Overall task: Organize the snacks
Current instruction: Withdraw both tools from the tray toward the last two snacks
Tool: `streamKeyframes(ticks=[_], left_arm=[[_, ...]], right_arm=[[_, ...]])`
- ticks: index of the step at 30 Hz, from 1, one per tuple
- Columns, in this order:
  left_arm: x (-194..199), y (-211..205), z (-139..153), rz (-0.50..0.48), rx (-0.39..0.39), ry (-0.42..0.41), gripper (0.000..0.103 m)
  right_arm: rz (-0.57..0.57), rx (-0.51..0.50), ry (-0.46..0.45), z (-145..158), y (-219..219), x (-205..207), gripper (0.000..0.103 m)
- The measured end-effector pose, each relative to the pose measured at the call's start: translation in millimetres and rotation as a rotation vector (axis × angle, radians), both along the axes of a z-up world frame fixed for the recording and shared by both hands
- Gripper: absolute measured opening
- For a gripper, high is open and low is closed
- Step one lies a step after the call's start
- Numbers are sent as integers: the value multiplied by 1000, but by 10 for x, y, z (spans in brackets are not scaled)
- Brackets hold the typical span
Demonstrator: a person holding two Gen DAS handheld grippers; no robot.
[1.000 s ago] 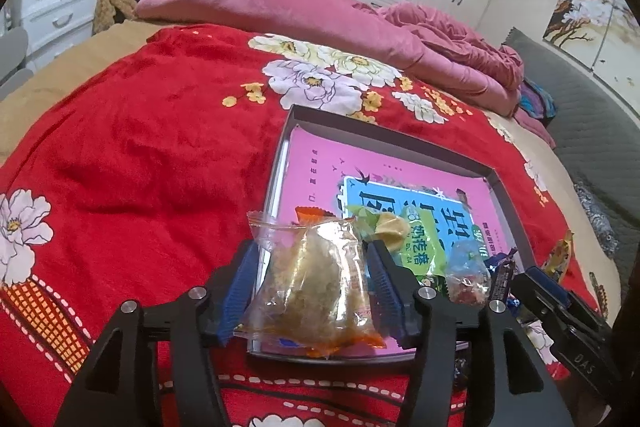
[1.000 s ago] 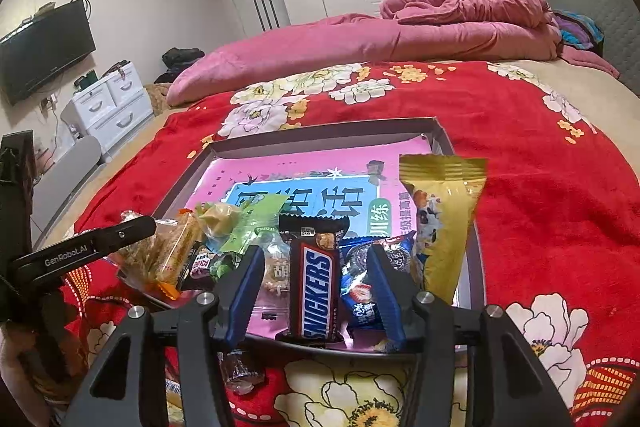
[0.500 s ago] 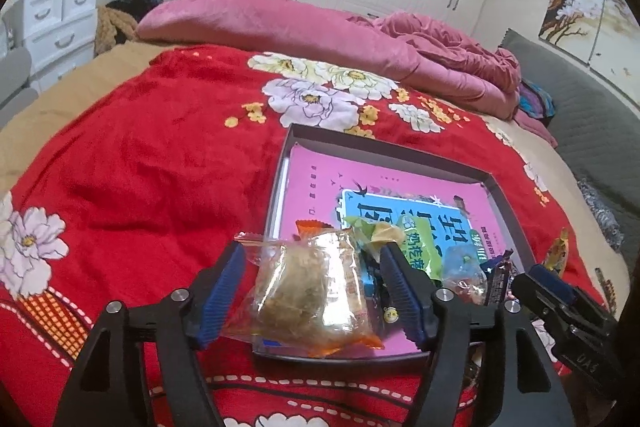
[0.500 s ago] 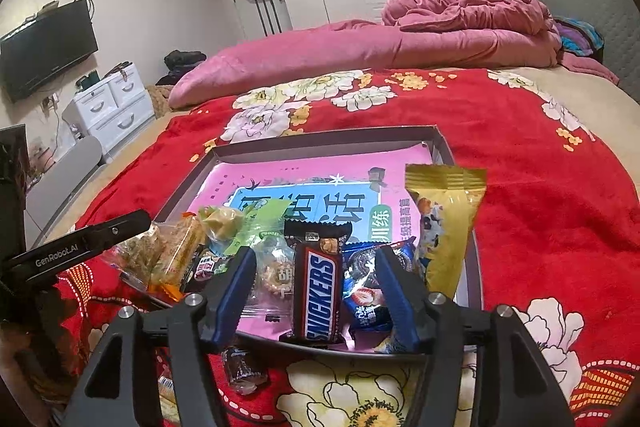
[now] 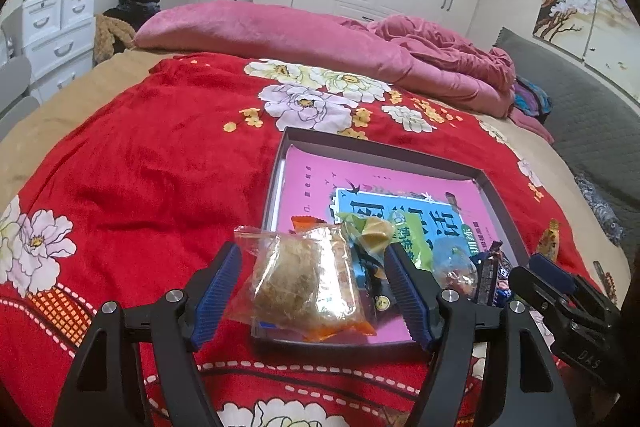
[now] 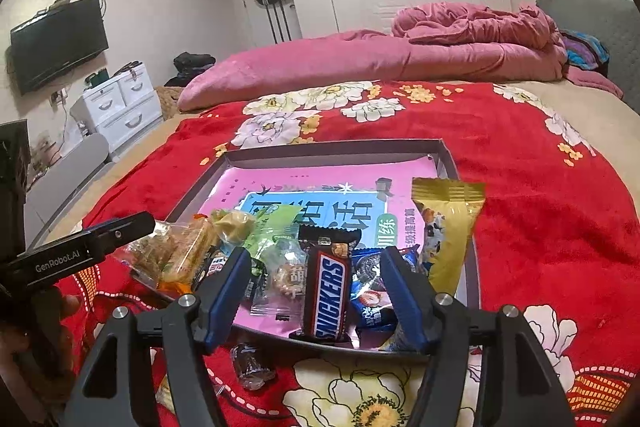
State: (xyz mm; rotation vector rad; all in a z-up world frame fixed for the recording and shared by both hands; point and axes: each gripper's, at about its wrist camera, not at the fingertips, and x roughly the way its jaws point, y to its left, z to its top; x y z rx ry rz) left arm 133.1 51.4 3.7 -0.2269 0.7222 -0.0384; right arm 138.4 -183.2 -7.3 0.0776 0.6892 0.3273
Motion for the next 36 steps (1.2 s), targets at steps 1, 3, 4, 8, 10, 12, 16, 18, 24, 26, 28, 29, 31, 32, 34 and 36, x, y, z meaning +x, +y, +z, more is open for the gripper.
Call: streamKeyframes(ticks=[1,3,4,8,10,12,16,18,24,26,28,29,31,32,34,36], left_arm=[[-8,-3,1,-1,1,1,75],[-29,-10,0,-4,-2,4,75],[-38,-15,1,-6,-4,6,75],[-81,-49,11,-17,-2,5,75],[-103,-71,13,-23,1,5,75],[-125,-95,17,-28,9,6,76],[-156,-132,14,-39,19,13,78],[-178,-146,16,-45,23,14,78],[-217,-201,-3,-66,34,34,78],[-237,-230,-4,-75,41,36,78],[-255,-257,-7,-84,47,38,78],[-262,-271,-10,-88,51,41,78],[-275,-290,-16,-95,55,44,78],[-281,-297,-19,-97,55,46,78],[-295,-309,-24,-102,55,50,78],[-306,-315,-28,-103,55,54,78]], right_arm=[[3,-1,-2,6,3,-8,67],[7,-4,-7,21,13,-29,67],[8,-6,-10,25,12,-39,67],[14,-13,-13,38,21,-77,68],[18,-15,-13,44,24,-94,69],[20,-22,-16,50,29,-119,70],[26,-23,-17,54,34,-159,71],[30,-22,-15,55,29,-173,71],[36,-23,-15,63,24,-203,76],[46,-19,-15,65,27,-211,77],[55,-20,-14,62,37,-216,78],[60,-21,-12,60,43,-221,78],[69,-20,-11,57,55,-231,78],[74,-19,-11,58,60,-239,78],[79,-19,-11,61,66,-248,78],[81,-17,-10,66,65,-251,78]])
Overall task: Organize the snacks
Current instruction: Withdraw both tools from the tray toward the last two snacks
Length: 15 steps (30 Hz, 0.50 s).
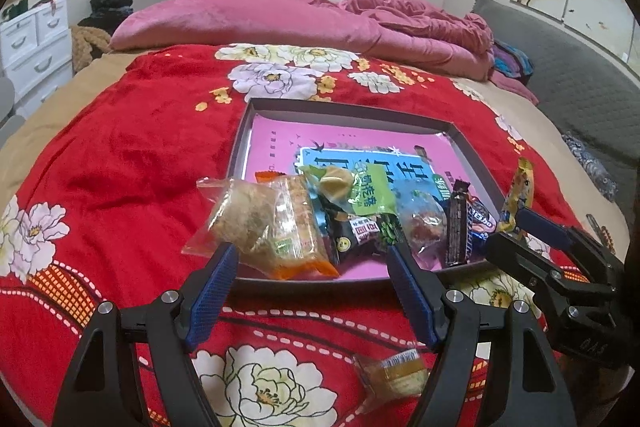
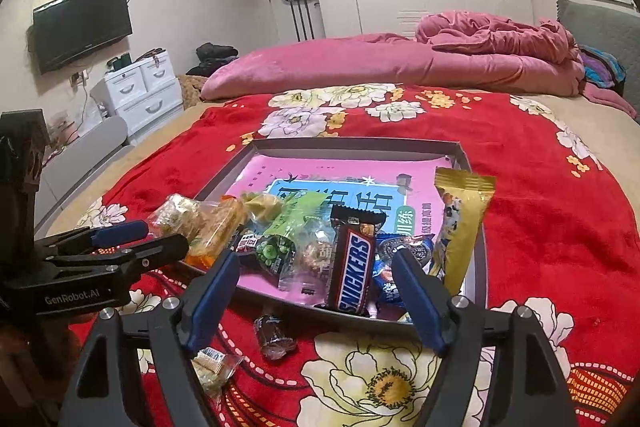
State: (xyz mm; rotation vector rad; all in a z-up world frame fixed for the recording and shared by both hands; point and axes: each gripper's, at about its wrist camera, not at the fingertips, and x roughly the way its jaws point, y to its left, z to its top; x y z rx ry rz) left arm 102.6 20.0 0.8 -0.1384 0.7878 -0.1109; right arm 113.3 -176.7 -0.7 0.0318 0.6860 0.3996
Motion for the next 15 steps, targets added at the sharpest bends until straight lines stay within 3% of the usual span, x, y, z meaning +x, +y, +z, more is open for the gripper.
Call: streamKeyframes(ticks=[15], left_arm=[[-149,-66,-96,-46,-26,77,78]], right_arm=[[27,30,40,-20,-47,-52,79]])
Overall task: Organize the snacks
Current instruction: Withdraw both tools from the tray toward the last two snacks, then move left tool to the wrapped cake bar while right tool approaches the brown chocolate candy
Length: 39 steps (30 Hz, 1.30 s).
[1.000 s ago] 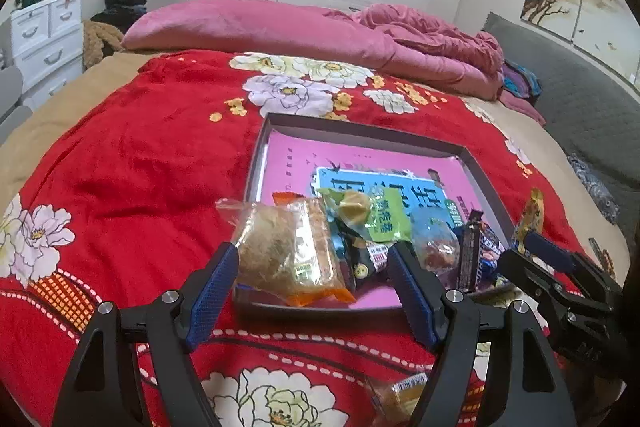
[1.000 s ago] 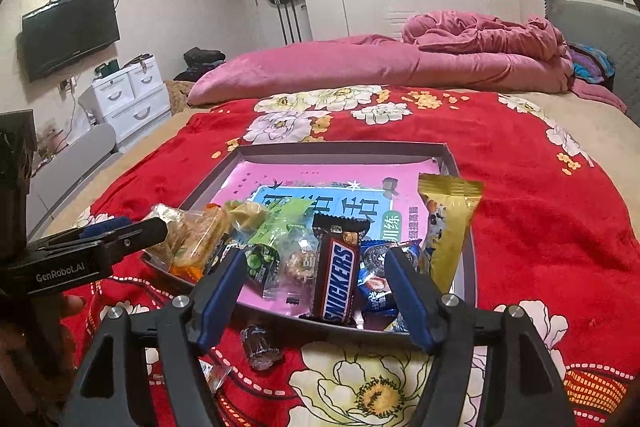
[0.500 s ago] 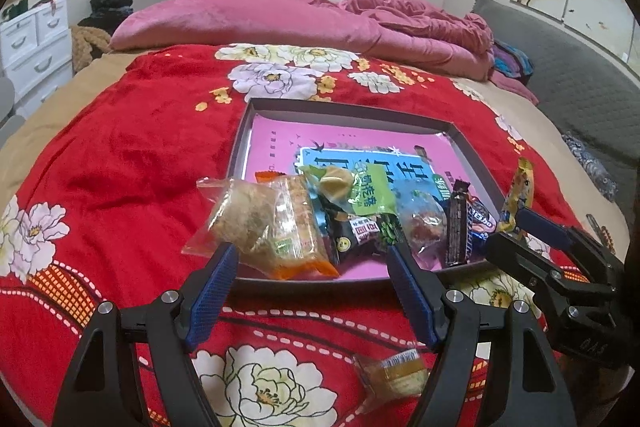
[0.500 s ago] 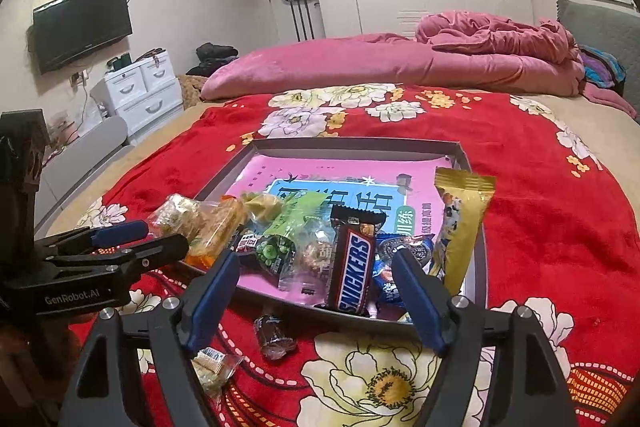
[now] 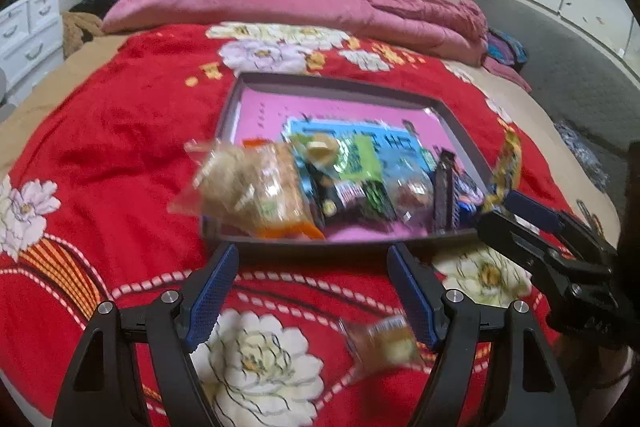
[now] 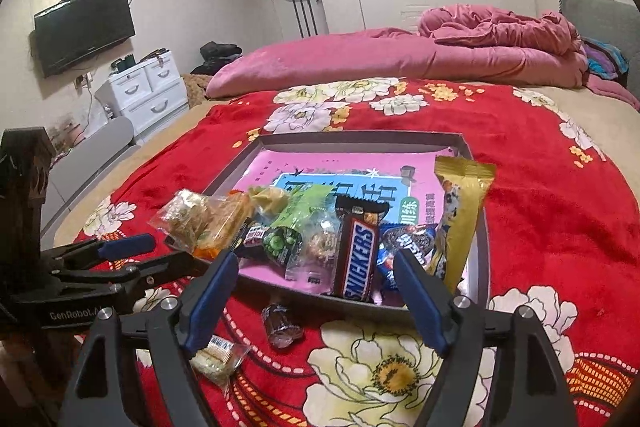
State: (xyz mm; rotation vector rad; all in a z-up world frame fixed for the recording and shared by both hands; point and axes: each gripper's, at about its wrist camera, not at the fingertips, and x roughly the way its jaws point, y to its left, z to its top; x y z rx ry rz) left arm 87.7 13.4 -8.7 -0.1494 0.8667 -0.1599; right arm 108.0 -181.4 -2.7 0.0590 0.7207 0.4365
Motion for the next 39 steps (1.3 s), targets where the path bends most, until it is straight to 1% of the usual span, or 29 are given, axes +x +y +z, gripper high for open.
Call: streamKeyframes(ticks=[5,9,15,17,19,20,22,24,26,27,29,36,39], left_arm=[[-86,-147,-111,-69,12,73,78],[-145,-246,-224,-109,-1,137,78],[-160,-370,-335,-148,20,184,78],[-158,-396,-361,-153,27,191,78],[-163,-405,-380,-155,25,194,78],[-162,-405,-386,-157,23,195,78],[-165,-402,-384,-160,22,193,78],[-169,-409,-385,-165,21,192,78],[-171,-425,-386,-174,20,192,72],[-173,-435,-387,-179,20,192,72],[-173,-450,-389,-183,26,193,71],[-160,-465,-387,-190,28,191,69],[-152,-470,-392,-192,27,191,67]], right_arm=[[34,-18,49,-80,34,-17,79],[47,-32,93,-164,61,0,79],[63,-15,152,-271,63,38,79],[72,-11,178,-318,72,54,79],[82,-8,192,-347,88,67,76],[91,-7,200,-366,102,72,73],[104,-17,211,-399,146,84,70],[119,-30,220,-431,189,89,65],[133,-36,226,-452,229,91,64],[137,-41,228,-465,247,94,63],[142,-54,232,-485,270,101,60],[143,-55,243,-517,271,127,56],[142,-58,246,-532,275,132,55]])
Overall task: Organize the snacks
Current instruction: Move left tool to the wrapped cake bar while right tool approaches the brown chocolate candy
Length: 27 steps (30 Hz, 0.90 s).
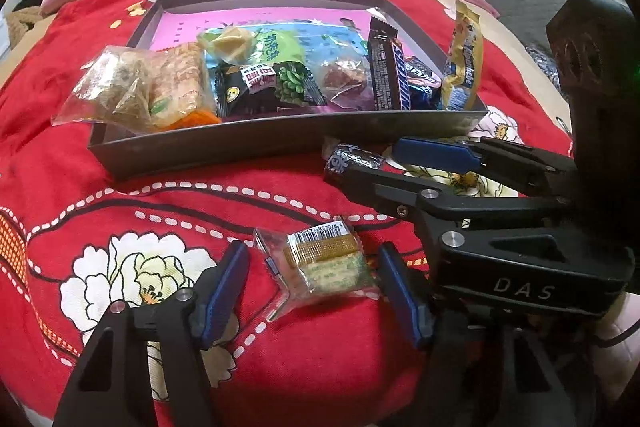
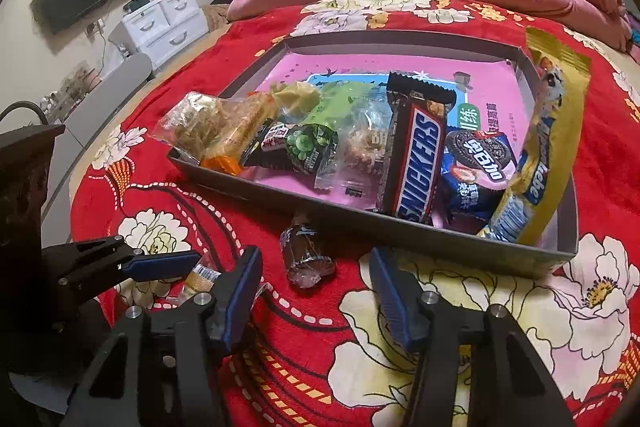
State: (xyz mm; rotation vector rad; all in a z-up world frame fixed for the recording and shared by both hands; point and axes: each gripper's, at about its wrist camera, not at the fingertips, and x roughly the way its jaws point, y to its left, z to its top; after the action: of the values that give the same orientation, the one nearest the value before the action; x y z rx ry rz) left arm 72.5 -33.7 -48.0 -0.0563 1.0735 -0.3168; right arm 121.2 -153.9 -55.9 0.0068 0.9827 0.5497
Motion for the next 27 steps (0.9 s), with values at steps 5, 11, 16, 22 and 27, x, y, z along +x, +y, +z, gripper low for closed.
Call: streamKeyframes(ticks=[5,11,16,22,27], left_arm=[[7,-19,-9,-5,5,-1,65],[8,-23,-12,-10,4,1,62],[9,-20,-19,-13,6,4,62],[16,-13,-31,-8,6,7,62],[26,-7,-51,-8,12,10,62]], right_arm=[[10,-12,1,-23,45,27,53],[31,-43,-7,-50,115,25,49],[45,-79,-3,-102,172,55,42],[54,-90,-14,-128,210,82,38],[74,-107,-26,-132,280,72,31]])
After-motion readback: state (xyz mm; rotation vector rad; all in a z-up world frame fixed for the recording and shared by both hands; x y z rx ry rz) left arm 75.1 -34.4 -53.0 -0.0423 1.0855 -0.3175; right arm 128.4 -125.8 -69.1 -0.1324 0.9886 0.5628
